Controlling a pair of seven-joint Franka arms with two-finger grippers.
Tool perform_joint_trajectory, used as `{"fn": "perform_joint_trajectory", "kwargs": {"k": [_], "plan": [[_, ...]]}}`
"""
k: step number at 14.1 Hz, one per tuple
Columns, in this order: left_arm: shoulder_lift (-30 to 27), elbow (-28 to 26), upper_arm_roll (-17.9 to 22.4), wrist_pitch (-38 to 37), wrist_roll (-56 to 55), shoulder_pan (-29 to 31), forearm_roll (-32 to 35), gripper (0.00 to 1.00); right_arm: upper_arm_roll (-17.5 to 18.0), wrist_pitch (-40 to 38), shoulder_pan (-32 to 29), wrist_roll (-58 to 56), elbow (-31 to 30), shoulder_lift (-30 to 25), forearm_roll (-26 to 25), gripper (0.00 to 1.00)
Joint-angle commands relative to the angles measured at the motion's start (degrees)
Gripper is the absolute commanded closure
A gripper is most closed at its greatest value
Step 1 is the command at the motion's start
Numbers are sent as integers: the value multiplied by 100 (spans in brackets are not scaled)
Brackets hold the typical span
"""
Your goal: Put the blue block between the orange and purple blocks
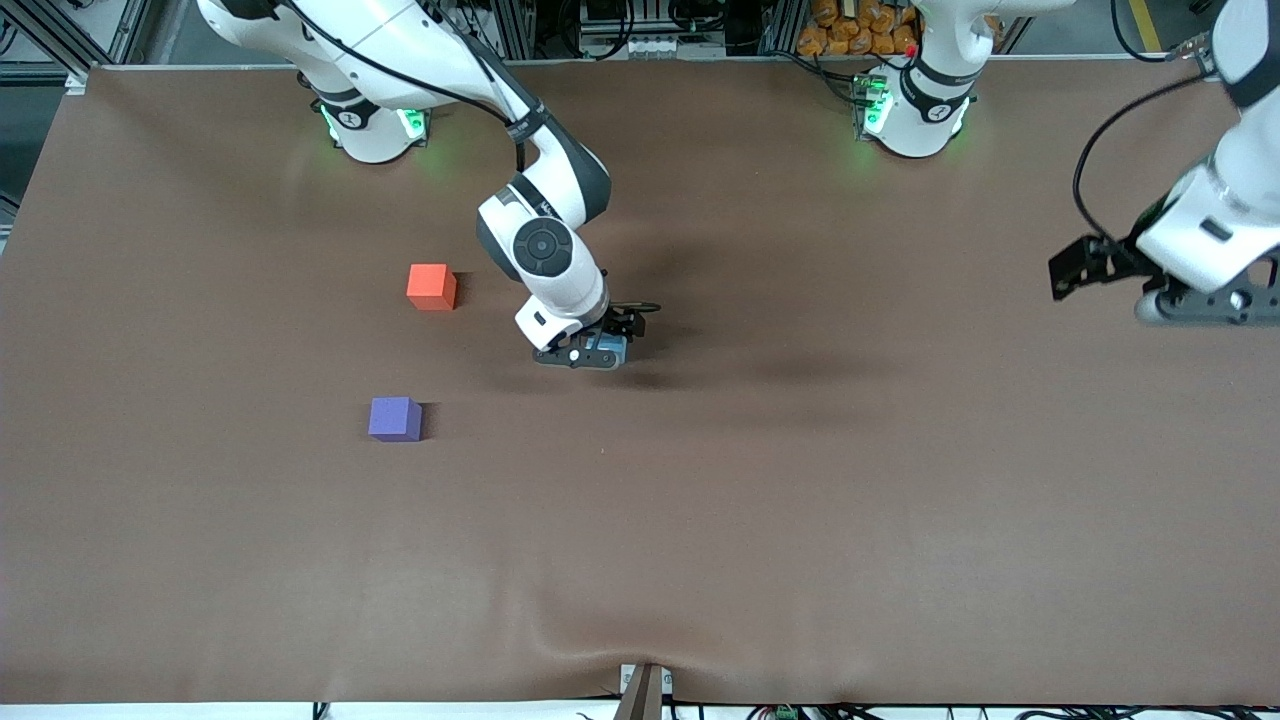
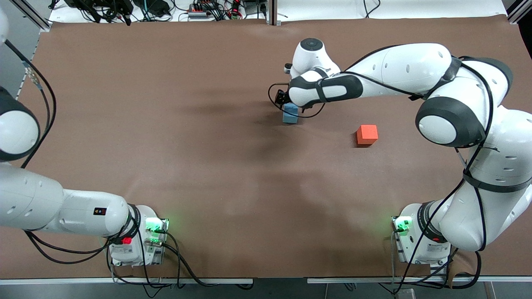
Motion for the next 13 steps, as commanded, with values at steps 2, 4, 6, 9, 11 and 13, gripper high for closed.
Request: {"fn": "perform_joint_trajectory", "kwargs": {"k": [2, 4, 6, 9, 11, 13], "plan": [[-514, 109, -99, -730, 221, 163, -299, 0, -55, 203, 124, 344, 45, 199, -409, 14], [-507, 205, 58, -757, 238, 58, -378, 0, -47, 204, 63, 344, 80, 208, -638, 85], [-498, 205, 365, -844, 239, -345, -405, 0, -38, 116, 10, 379, 150, 138, -604, 100], [-498, 371, 367, -1143, 343, -382, -449, 0, -29, -1074, -480, 152, 151, -519, -595, 100], [-463, 504, 367, -1222, 379, -347, -563, 0, -20, -1893, -954, -382, 11, -1177, -560, 100], [-454, 504, 358, -1223, 379, -347, -590, 0, -20, -2073, -1508, -1207, -470, -1784, -368, 100]]}}
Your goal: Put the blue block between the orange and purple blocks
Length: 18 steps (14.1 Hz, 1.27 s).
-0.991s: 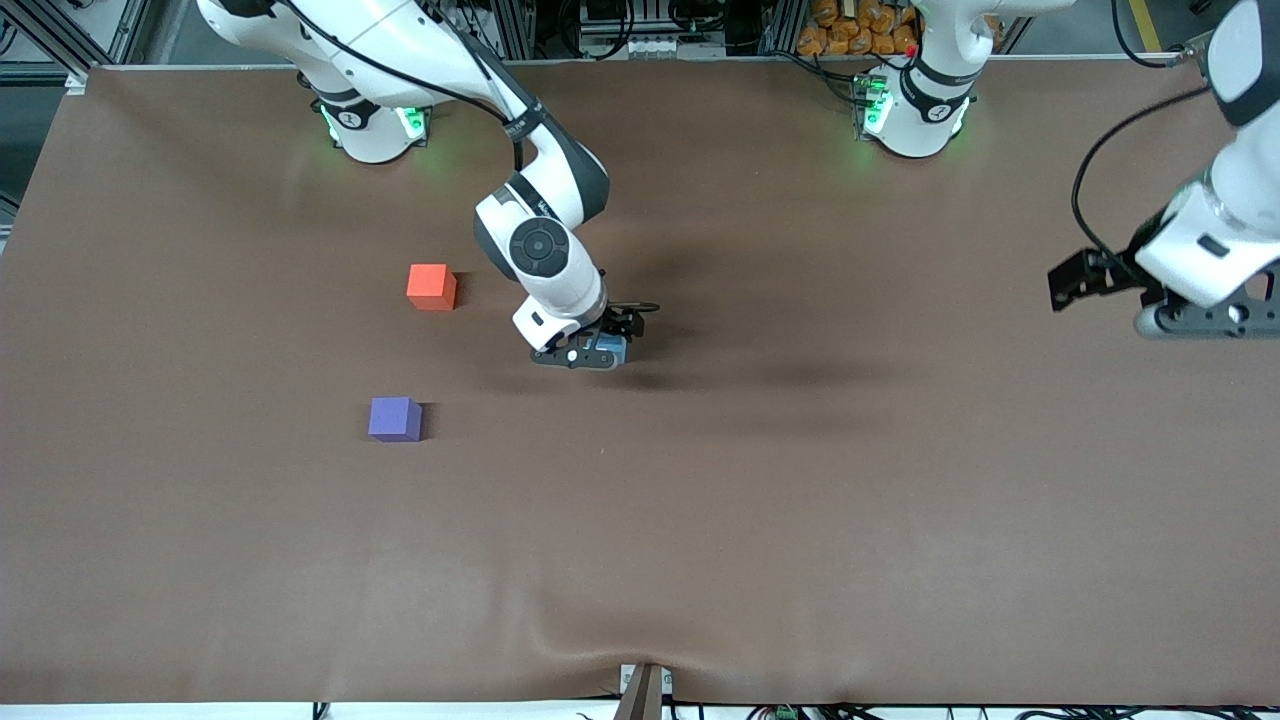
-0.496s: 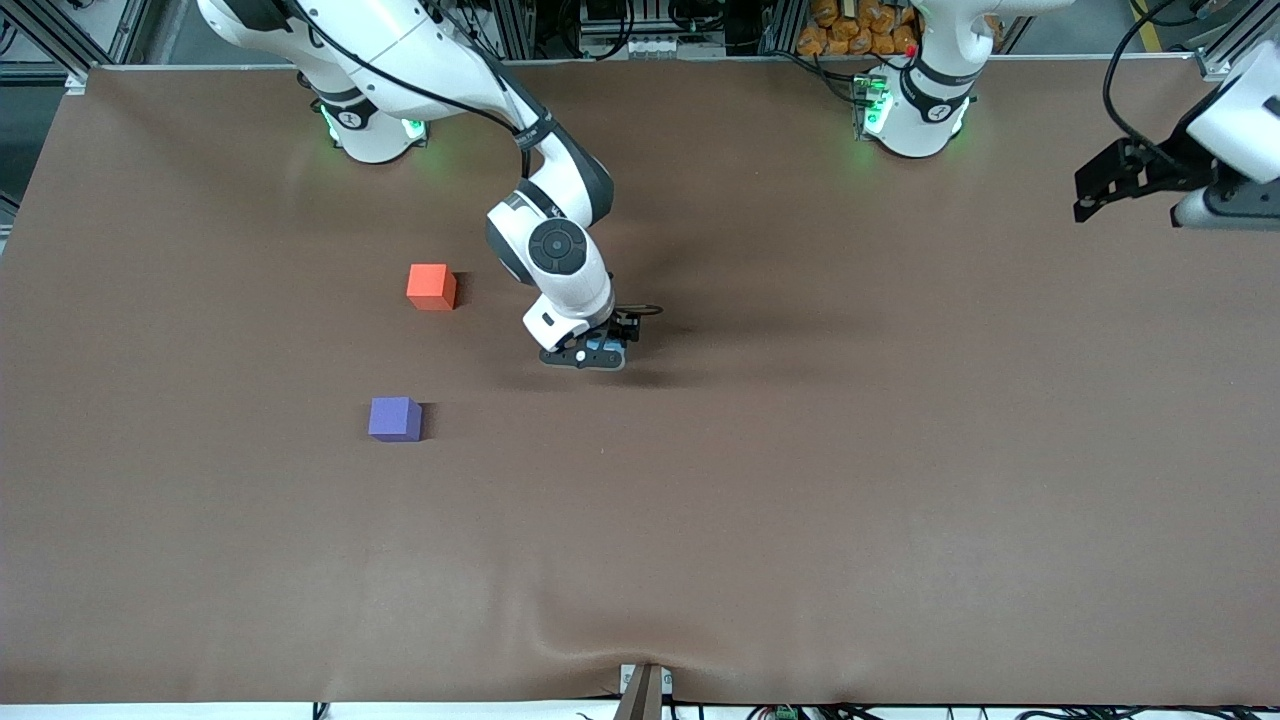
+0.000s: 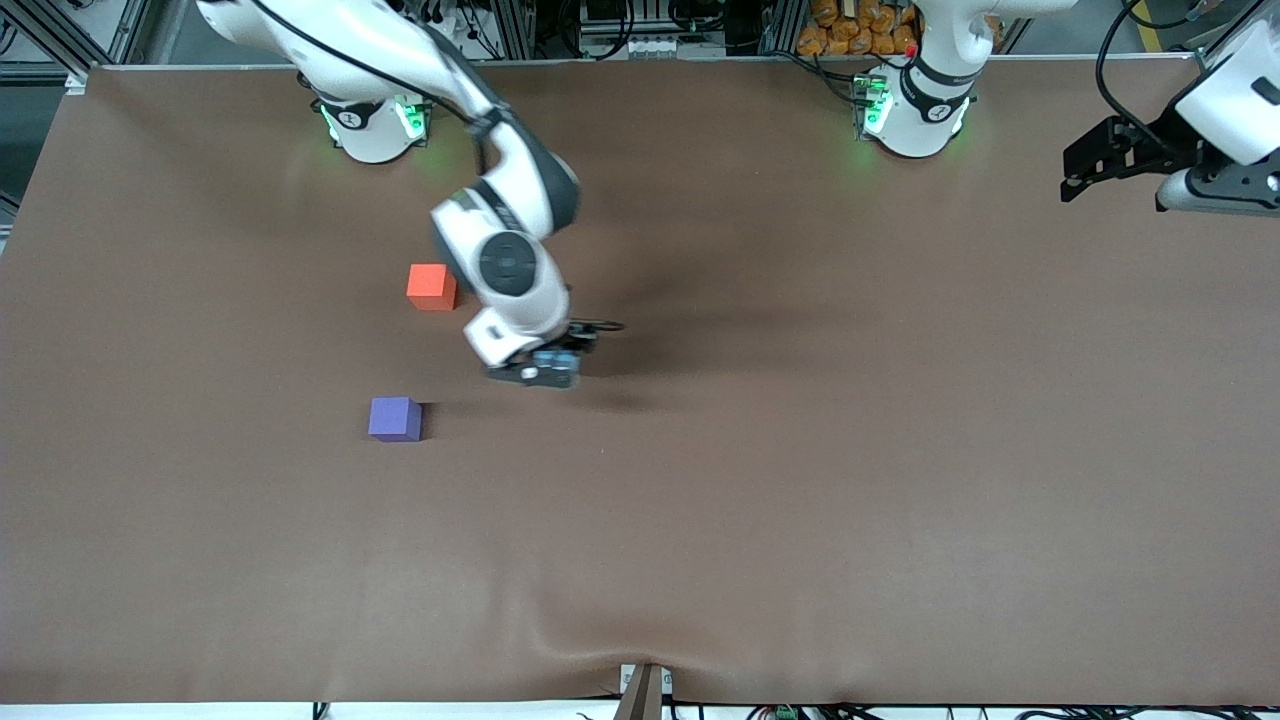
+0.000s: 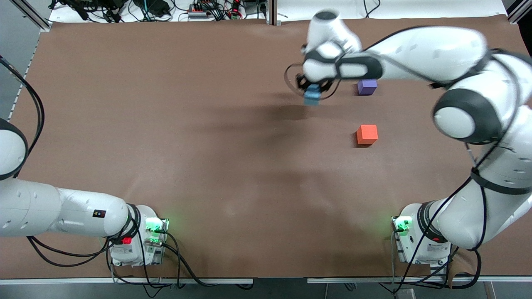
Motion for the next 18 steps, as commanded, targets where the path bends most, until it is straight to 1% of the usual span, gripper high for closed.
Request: {"fn": "perform_joint_trajectory", "kwargs": {"k": [1, 2, 3, 5, 7, 8, 10, 14, 16, 18], "plan": [[65, 176, 54, -153, 138, 4, -98, 0, 108, -87, -924, -1254, -1008, -1065, 335, 100], [65, 168, 54, -153, 147, 4, -63, 0, 91, -87, -1197, -1791, -1228, -1267, 555, 100], [74, 150, 54, -153, 138, 4, -45, 0, 82, -78, -1331, -2014, -1422, -1426, 609, 100], [100, 150, 71, -153, 129, 13, -19, 0, 64, -8, -1533, -2086, -1878, -1533, 610, 100], [109, 159, 89, -153, 129, 22, -19, 0, 47, 674, -1814, -2314, -2554, -1647, 610, 100], [109, 168, 89, -153, 129, 13, 68, 0, 47, 1017, -1815, -2324, -2766, -1613, 610, 100], [109, 168, 72, -127, 138, 4, 314, 0, 47, 1415, -1780, -2324, -2883, -1481, 610, 100], [109, 194, 80, -118, 138, 4, 324, 0, 47, 1758, -1763, -2359, -3006, -1270, 610, 100], [109, 290, 80, -118, 138, 13, 315, 0, 47, 2178, -1763, -2368, -3181, -1138, 610, 100], [118, 300, 80, -118, 138, 13, 315, 0, 38, 2488, -1763, -2368, -3208, -884, 610, 100]]}}
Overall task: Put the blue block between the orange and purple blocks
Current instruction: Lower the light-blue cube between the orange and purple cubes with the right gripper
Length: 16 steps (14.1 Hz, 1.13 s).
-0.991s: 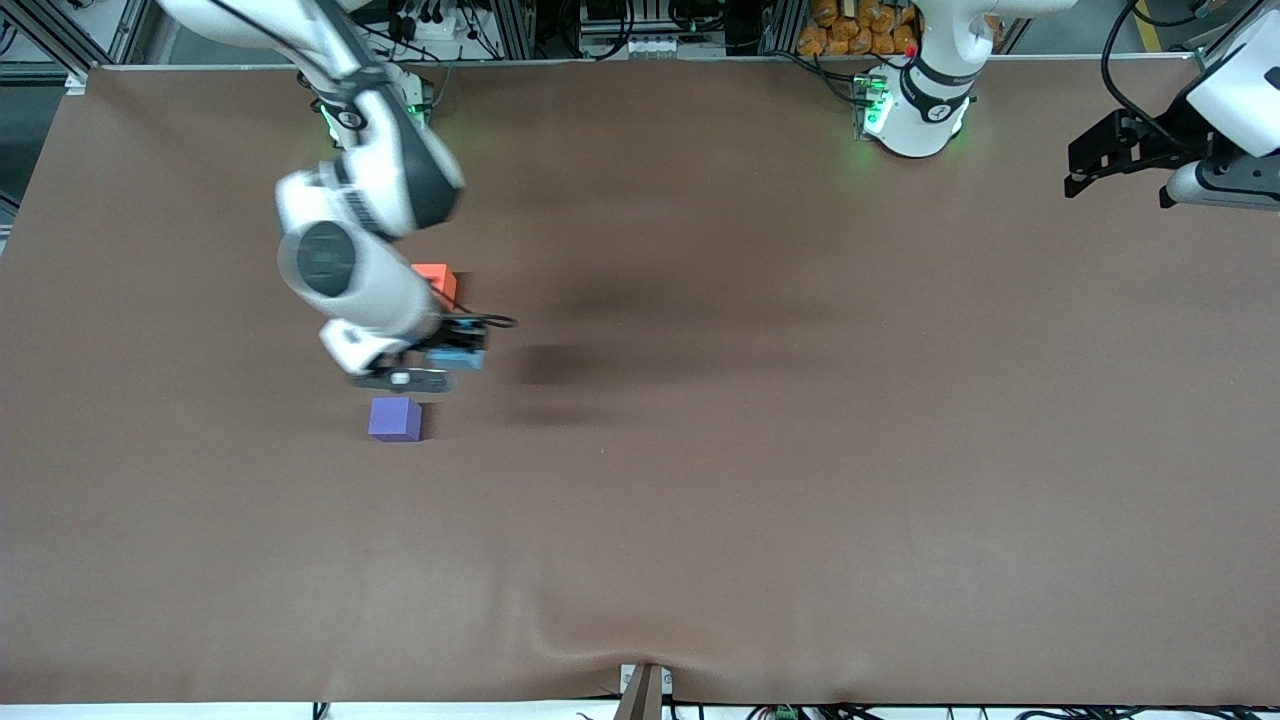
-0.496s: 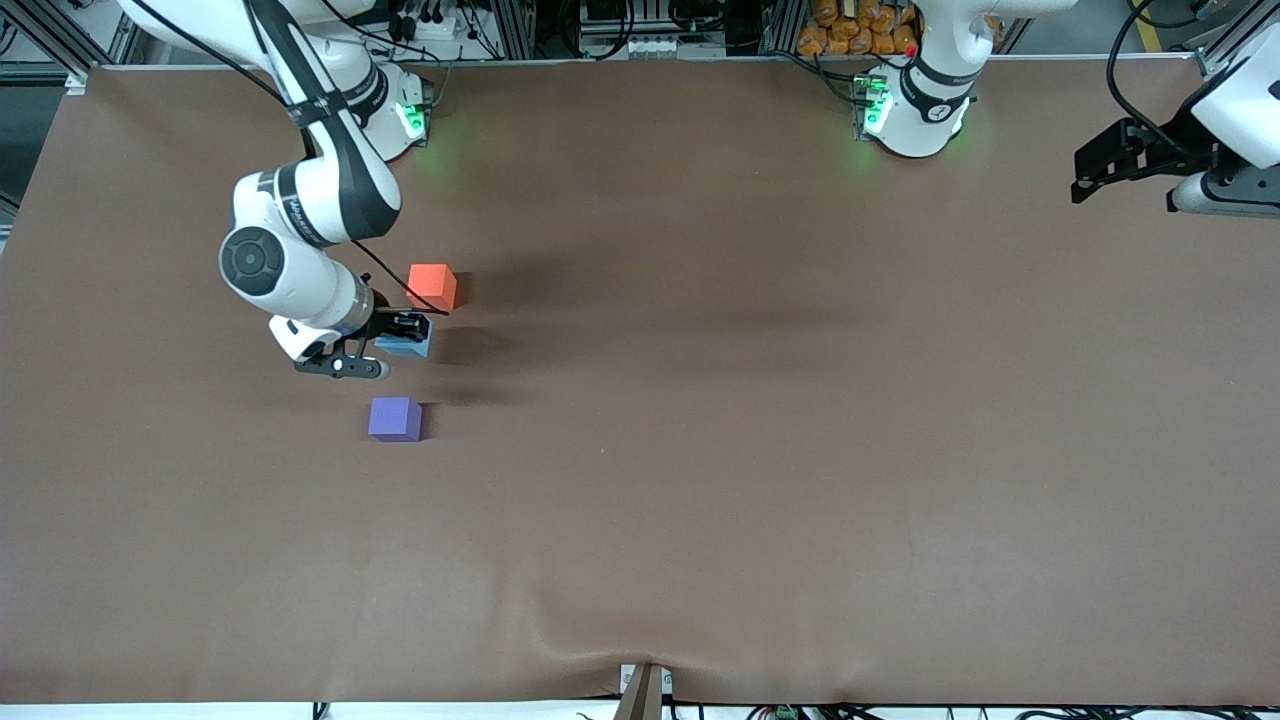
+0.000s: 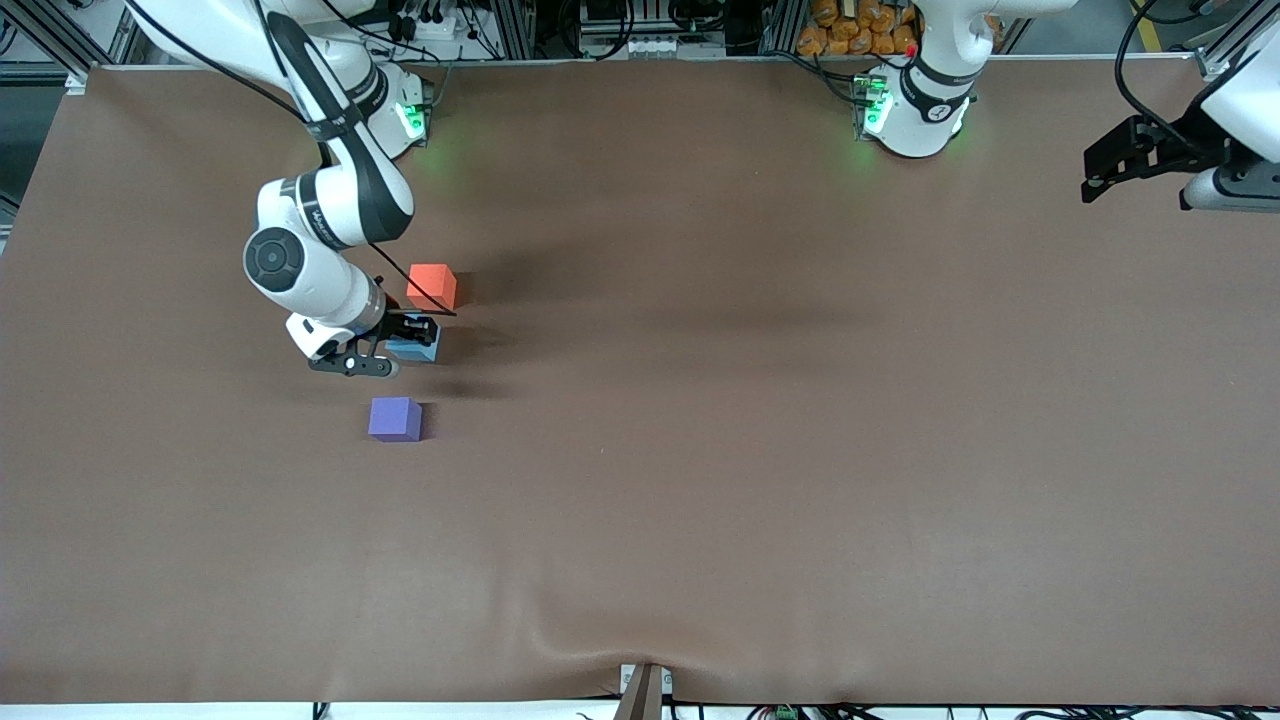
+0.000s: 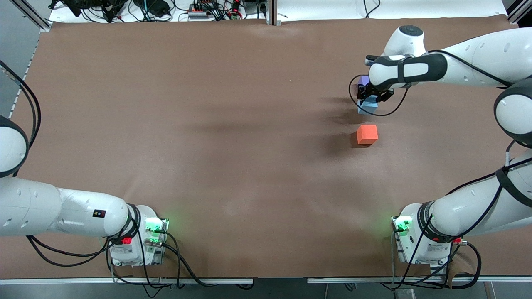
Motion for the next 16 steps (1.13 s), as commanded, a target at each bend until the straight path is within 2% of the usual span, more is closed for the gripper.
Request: {"fn": "perform_joint_trajectory", "kwargs": {"k": [1, 9, 12, 13, 14, 15, 16], "plan": [[65, 159, 4, -78, 124, -7, 103, 0, 35, 418, -68, -183, -129, 236, 90, 100], [109, 159, 4, -69, 124, 1, 95, 0, 26, 726, -148, -394, -129, 517, 81, 100], [109, 150, -14, -77, 124, -34, 103, 0, 26, 717, -367, -701, -129, 535, 81, 100], [109, 141, -14, -69, 124, -8, 103, 0, 26, 717, -368, -693, -120, 570, 81, 77], [118, 150, -5, -69, 124, 10, 103, 0, 35, 726, -385, -684, -112, 579, 81, 7], [136, 150, 4, -43, 124, 10, 95, 0, 35, 709, -385, -615, -94, 588, 98, 0], [153, 141, 4, 10, 124, 1, 68, 0, 44, 674, -376, -562, -59, 588, 107, 0]]}}
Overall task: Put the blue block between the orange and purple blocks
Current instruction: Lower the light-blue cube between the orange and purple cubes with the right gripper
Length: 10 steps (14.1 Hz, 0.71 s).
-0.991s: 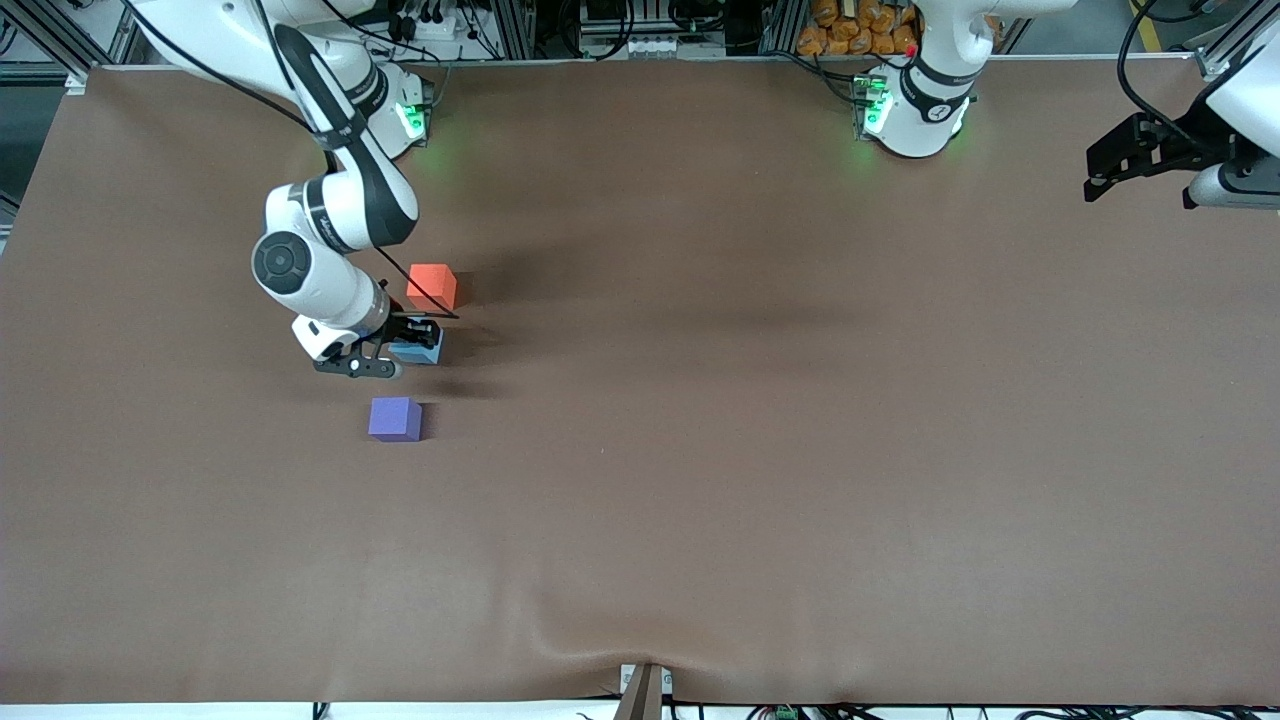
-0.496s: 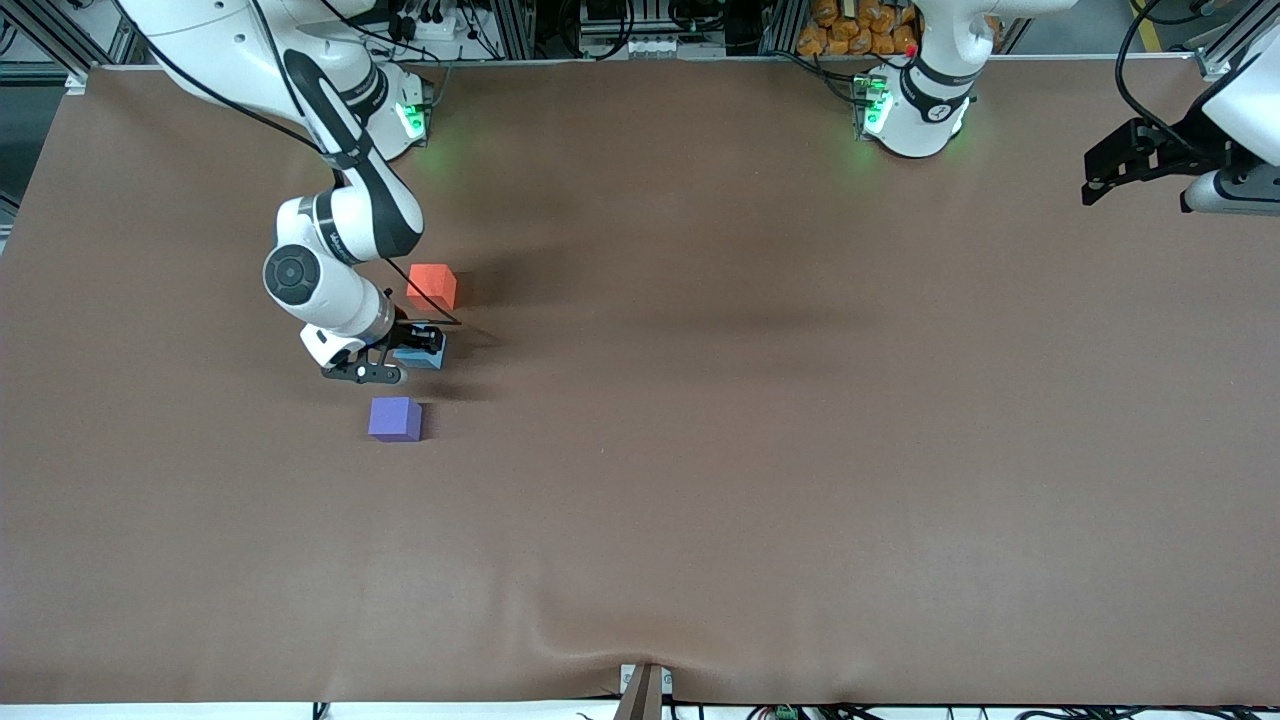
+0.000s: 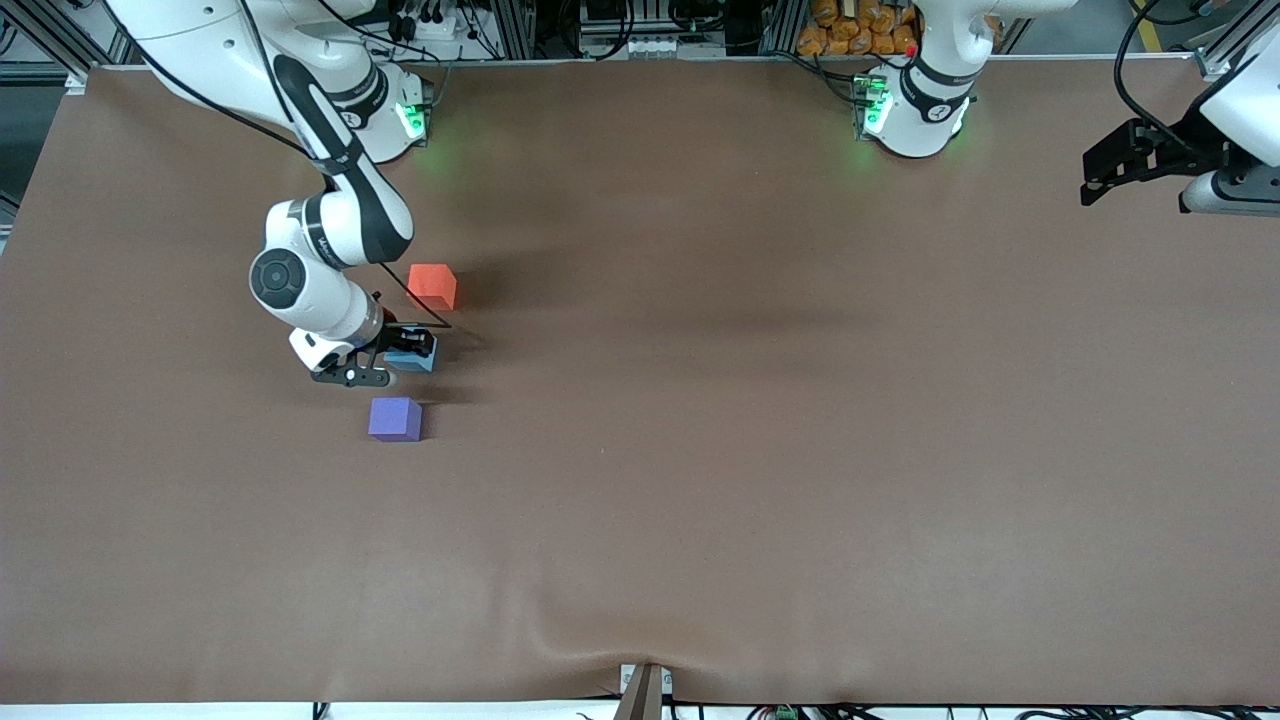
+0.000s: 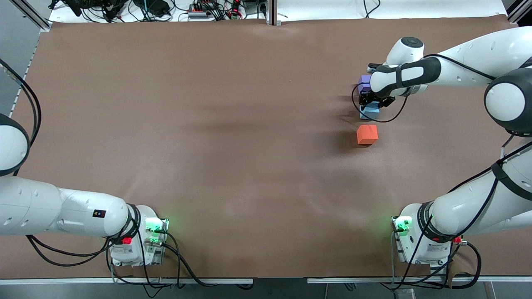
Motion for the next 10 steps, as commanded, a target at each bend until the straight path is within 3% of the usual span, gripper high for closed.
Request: {"fn": "perform_joint_trajectory", "kwargs": {"k": [1, 3, 5, 8, 10], "plan": [[137, 124, 2, 30, 79, -5, 42, 0, 80, 161, -93, -71, 21, 90, 96, 0], [138, 132, -24, 39, 26, -32, 41, 0, 115, 74, -23, 96, 152, 21, 105, 0], [112, 124, -33, 39, 17, -58, 33, 0, 142, -861, 117, 367, 729, -277, 113, 0], [111, 124, -41, 39, 17, -41, 24, 0, 107, -3374, 162, 800, 2738, -297, 254, 0], [112, 106, -33, 39, 25, -6, 24, 0, 98, -3899, 127, 704, 3813, -253, 184, 0]]}}
